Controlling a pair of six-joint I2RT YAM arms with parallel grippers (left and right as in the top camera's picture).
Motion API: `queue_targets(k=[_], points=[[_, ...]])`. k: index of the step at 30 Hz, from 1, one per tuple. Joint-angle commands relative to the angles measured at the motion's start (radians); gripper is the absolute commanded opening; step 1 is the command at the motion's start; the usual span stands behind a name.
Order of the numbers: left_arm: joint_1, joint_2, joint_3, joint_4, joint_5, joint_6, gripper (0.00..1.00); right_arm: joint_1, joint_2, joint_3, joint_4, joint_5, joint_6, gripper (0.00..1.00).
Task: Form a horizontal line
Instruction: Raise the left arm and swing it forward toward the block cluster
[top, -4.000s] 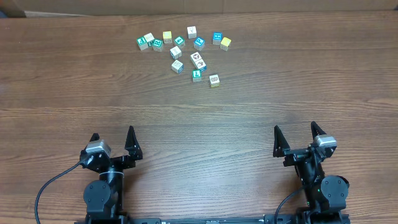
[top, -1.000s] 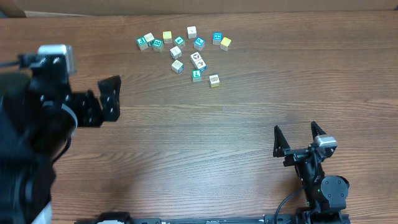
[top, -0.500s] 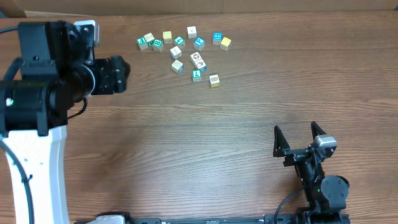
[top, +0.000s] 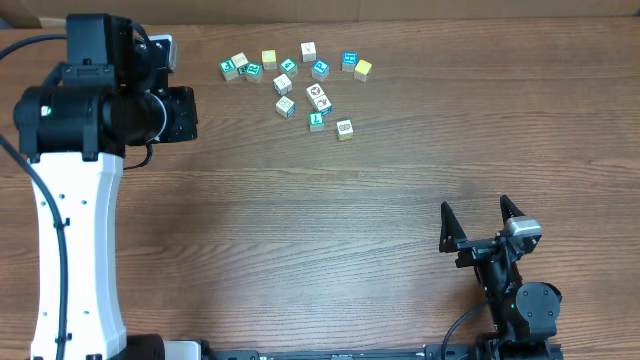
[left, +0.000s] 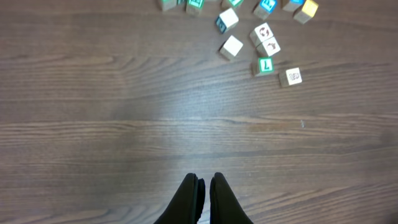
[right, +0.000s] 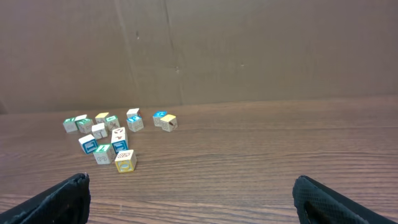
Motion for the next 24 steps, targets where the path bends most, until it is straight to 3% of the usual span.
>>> queue_targets(k=[1,9,15,24], points=[[-0.004,0.028,0.022,-0.005,0.012,0.011,0.04,-0.003,-0.011,-0.010,0.005,-0.006,-0.004,1.00],[-0.004,0.092,0.022,-0.004,0.004,-0.057,0.04,-0.003,-0.011,-0.010,0.005,-0.006,-0.004,1.00],[-0.004,0.151,0.022,-0.004,-0.127,-0.218,0.04,-0.003,-0.011,-0.010,0.005,-0.006,-0.004,1.00],[-0.004,0.230,0.022,0.025,-0.132,-0.226,0.04,-0.003,-0.011,-0.010,0.005,-0.006,-0.004,1.00]])
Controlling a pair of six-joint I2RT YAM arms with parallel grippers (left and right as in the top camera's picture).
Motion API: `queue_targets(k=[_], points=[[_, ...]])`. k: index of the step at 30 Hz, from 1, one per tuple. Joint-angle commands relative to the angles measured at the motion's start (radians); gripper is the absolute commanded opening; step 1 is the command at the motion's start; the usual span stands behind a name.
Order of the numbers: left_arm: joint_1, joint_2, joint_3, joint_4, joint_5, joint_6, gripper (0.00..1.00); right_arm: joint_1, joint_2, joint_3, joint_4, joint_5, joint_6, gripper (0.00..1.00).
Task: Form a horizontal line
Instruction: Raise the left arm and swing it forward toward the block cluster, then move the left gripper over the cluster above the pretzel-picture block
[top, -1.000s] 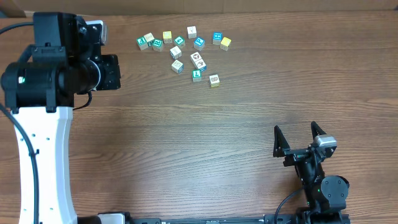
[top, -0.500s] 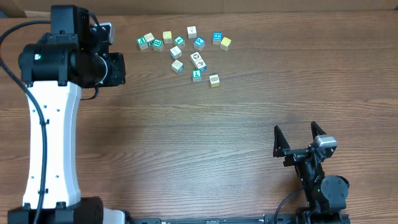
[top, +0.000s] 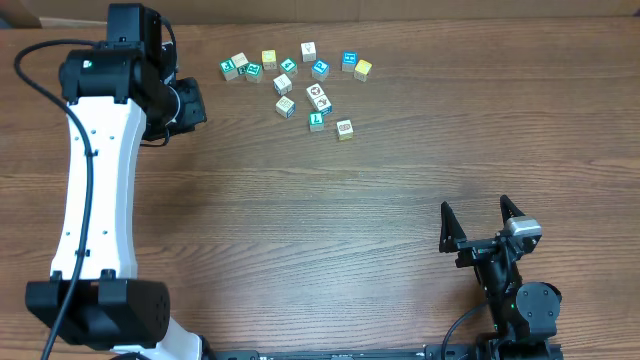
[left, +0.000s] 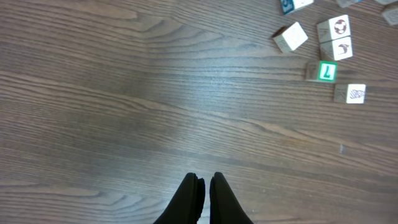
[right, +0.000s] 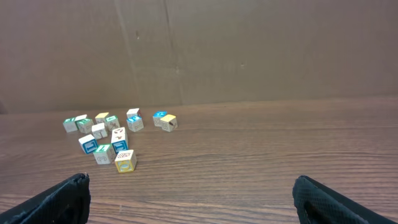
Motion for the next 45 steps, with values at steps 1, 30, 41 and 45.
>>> queue_targets(k=[1,30,41,45], points=[[-0.004,0.030,0.022,0.009,-0.021,-0.028,0.04,-0.003,-0.011,-0.010,0.005,-0.006,-0.004,1.00],[-0.004,0.077,0.022,0.053,-0.021,-0.028,0.88,-0.003,-0.011,-0.010,0.005,-0.006,-0.004,1.00],[-0.004,0.077,0.022,0.122,-0.021,-0.061,0.91,-0.003,-0.011,-0.010,0.005,-0.006,-0.004,1.00],[-0.004,0.078,0.022,0.150,-0.021,-0.061,0.14,-0.003,-0.011,-0.010,0.005,-0.006,-0.004,1.00]])
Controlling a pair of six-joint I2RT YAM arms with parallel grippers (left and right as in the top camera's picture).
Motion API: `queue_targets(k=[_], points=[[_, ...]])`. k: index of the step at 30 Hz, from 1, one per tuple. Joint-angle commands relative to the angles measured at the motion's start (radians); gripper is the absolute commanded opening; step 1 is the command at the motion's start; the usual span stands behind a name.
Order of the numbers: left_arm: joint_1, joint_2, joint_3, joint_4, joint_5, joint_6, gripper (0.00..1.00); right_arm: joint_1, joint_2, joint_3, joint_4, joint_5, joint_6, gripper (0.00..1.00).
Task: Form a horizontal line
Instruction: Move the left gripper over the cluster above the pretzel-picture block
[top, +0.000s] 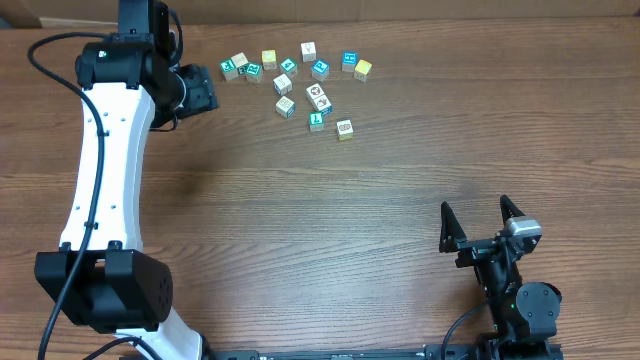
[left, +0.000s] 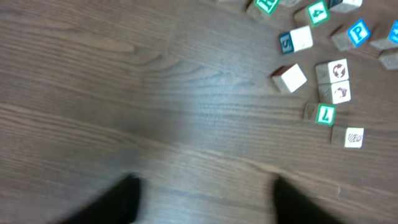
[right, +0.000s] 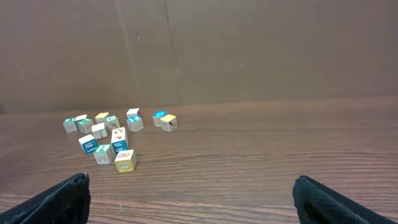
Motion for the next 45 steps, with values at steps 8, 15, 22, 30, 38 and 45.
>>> queue_targets(k=[8,15,22,30,38,45], points=[[-0.044,0.011,0.006,0.035,0.031,0.000,0.13,-0.003,-0.011,-0.010,0.005,-0.006,-0.005,1.00],[-0.110,0.029,0.020,0.147,0.083,0.133,0.33,-0.003,-0.011,-0.010,0.005,-0.006,-0.005,1.00],[-0.144,0.039,0.024,0.252,0.083,0.142,0.49,-0.003,-0.011,-0.010,0.005,-0.006,-0.005,1.00],[-0.158,0.061,0.020,0.346,0.082,0.142,0.50,-0.003,-0.011,-0.010,0.005,-0.006,-0.005,1.00],[-0.158,0.132,0.020,0.369,0.083,0.158,0.51,-0.003,-0.011,-0.010,0.005,-0.006,-0.005,1.00],[-0.158,0.208,0.020,0.393,0.082,0.211,0.54,-0.003,-0.011,-0.010,0.005,-0.006,-0.005,1.00]])
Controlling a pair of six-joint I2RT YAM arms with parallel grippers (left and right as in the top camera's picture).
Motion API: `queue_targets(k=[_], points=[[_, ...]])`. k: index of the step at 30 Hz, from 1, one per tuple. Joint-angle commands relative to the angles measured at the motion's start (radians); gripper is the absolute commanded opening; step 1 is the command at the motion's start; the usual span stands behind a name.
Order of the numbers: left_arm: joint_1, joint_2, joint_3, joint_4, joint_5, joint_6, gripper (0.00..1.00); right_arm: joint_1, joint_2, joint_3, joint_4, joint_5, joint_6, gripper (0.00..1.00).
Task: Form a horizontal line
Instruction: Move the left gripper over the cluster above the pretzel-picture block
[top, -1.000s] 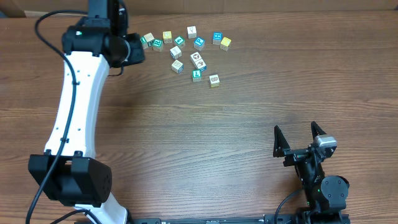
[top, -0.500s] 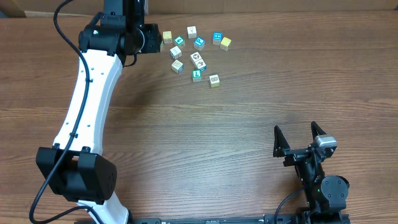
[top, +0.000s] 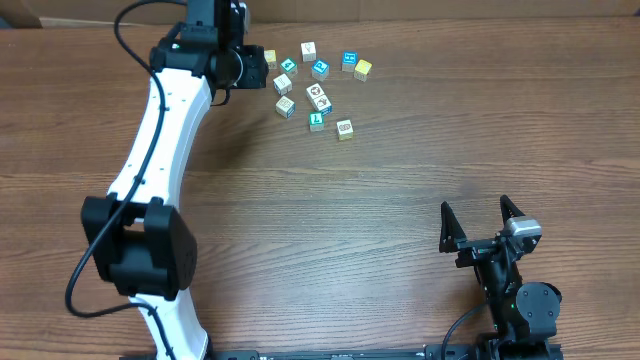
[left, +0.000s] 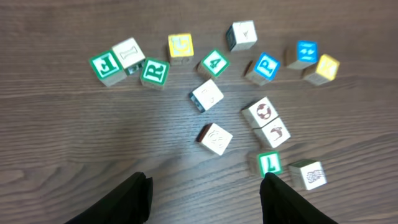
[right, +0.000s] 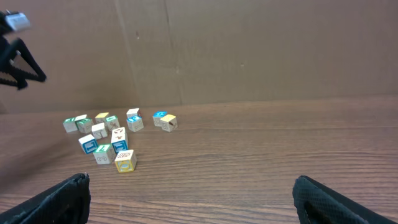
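Several small wooden letter blocks (top: 317, 95) lie scattered at the far middle of the table. The left wrist view shows a rough row: green R (left: 153, 71), yellow (left: 180, 45), green 4 (left: 213, 63), blue P (left: 266, 65). Looser ones lie nearer, among them green L (left: 269, 163). My left gripper (top: 250, 68) hangs open over the cluster's left end and covers the leftmost blocks from overhead. Between its fingers (left: 134, 198) there is only bare wood. My right gripper (top: 480, 225) rests open near the front right, far from the blocks (right: 118, 140).
The wooden table (top: 400, 180) spreads in front of the cluster. A brown cardboard wall (right: 249, 50) stands behind the far edge. The long white left arm (top: 160, 130) reaches from the front left across to the blocks.
My left gripper has moved right along the far edge, from left of the cluster to above its left end. Its jaws stayed open. The blocks and my right arm are unchanged.
My left gripper was shut and hung well left of the blocks at the two oldest moments. Then it was open, just left of the cluster. Now it is open over the cluster's left end. No block has moved, and my right gripper stayed open in place.
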Motion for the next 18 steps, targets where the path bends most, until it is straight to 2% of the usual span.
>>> queue_targets(k=[1,5,7,8,12,18], points=[[-0.007,0.037,0.019,0.018,0.012,0.061,0.55,-0.003,-0.011,-0.010,0.005,-0.006,-0.004,1.00],[-0.007,0.040,0.020,0.058,0.011,0.092,0.63,-0.003,-0.011,-0.010,0.005,-0.006,-0.004,1.00],[-0.007,0.040,0.025,0.076,0.011,0.092,0.75,-0.003,-0.011,-0.010,0.005,-0.006,-0.004,1.00],[-0.007,0.040,0.024,0.080,0.014,0.087,0.76,-0.003,-0.011,-0.010,0.005,-0.006,-0.004,1.00],[-0.008,0.061,0.021,0.092,-0.013,0.084,0.75,-0.003,-0.011,-0.010,0.005,-0.006,-0.004,1.00],[-0.014,0.161,0.021,0.097,0.018,0.100,0.66,-0.003,-0.011,-0.010,0.005,-0.006,-0.004,1.00]])
